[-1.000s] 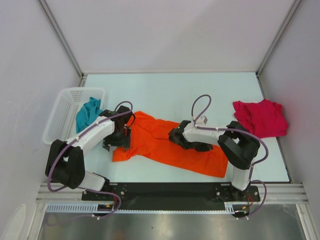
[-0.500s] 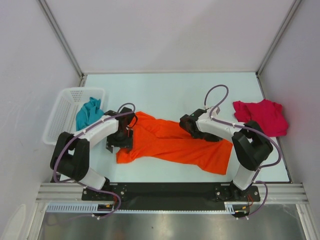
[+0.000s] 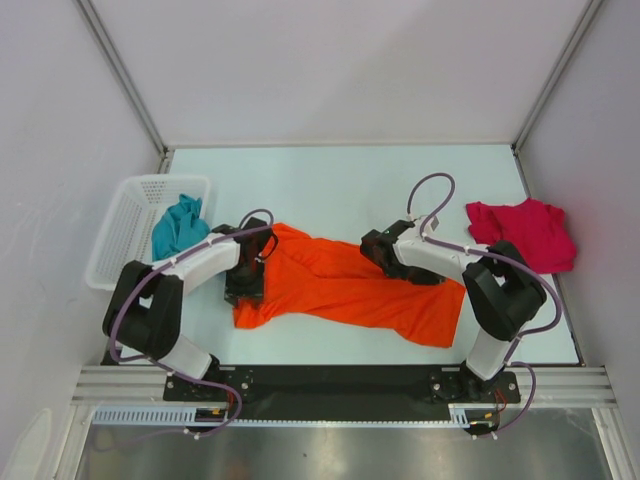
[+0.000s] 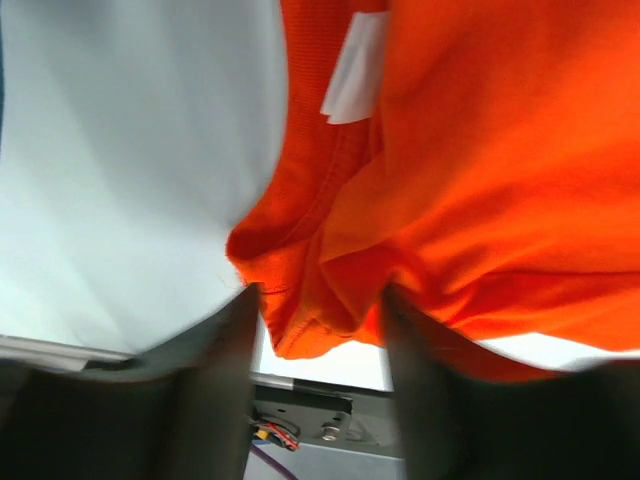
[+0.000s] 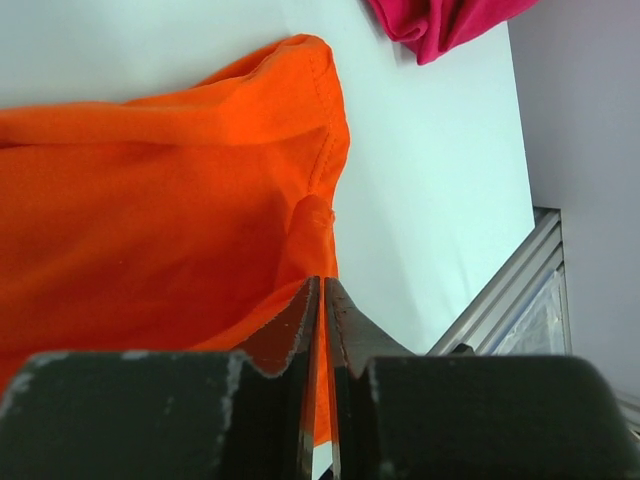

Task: Fold and stack the t-shirts
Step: Fold the flattened tshirt in 1/3 of the way

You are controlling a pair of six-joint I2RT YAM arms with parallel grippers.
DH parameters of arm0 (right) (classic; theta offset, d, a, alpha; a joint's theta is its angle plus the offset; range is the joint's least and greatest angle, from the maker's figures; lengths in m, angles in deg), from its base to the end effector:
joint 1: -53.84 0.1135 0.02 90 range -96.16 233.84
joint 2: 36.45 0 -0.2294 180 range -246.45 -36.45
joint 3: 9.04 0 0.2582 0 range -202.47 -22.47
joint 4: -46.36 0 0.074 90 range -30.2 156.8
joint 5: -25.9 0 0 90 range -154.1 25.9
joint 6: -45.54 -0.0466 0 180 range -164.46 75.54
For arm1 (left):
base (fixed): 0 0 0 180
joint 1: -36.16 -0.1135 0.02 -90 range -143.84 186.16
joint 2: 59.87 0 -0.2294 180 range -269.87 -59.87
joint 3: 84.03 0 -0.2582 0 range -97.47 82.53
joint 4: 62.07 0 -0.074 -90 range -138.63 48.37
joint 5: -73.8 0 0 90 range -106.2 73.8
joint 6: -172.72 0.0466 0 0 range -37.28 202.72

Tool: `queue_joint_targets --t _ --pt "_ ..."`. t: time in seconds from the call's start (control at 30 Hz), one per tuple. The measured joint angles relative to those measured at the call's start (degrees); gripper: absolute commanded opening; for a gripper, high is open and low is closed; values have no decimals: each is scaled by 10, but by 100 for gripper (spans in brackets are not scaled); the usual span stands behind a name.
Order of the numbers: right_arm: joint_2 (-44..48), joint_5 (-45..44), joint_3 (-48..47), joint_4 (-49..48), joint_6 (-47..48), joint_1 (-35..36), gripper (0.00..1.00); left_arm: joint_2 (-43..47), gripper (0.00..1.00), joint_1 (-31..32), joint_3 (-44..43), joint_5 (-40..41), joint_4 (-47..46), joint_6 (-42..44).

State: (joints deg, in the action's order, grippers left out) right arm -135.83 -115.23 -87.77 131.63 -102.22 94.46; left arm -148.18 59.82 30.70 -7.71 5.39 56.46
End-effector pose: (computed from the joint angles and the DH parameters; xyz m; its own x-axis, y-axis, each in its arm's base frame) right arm 0.2291 0.1487 0.1495 -0.8721 -0.0487 -0.4869 0.3130 0.7095 -0.6314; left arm 0.2316 -0.0939 0.1217 -0.9975 -0.0407 -0.0575 -0.0482 0.9895 0.1363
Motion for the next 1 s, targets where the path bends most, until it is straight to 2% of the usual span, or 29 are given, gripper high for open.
queue_joint_targets --t 0.03,0.07,0.17,0.63,1.0 --pt "-2 0 0 -2 2 0 11 2 37 0 0 -2 -2 -2" --pt "-4 1 0 -2 5 0 13 5 25 0 0 -5 -5 -2" --pt "-6 2 0 -3 9 0 16 10 13 0 4 -18 -19 -6" --pt "-3 2 18 1 10 0 17 7 5 1 21 -20 -46 -7" --pt "10 23 43 16 -7 20 17 -17 3 -10 -70 74 -5 -3"
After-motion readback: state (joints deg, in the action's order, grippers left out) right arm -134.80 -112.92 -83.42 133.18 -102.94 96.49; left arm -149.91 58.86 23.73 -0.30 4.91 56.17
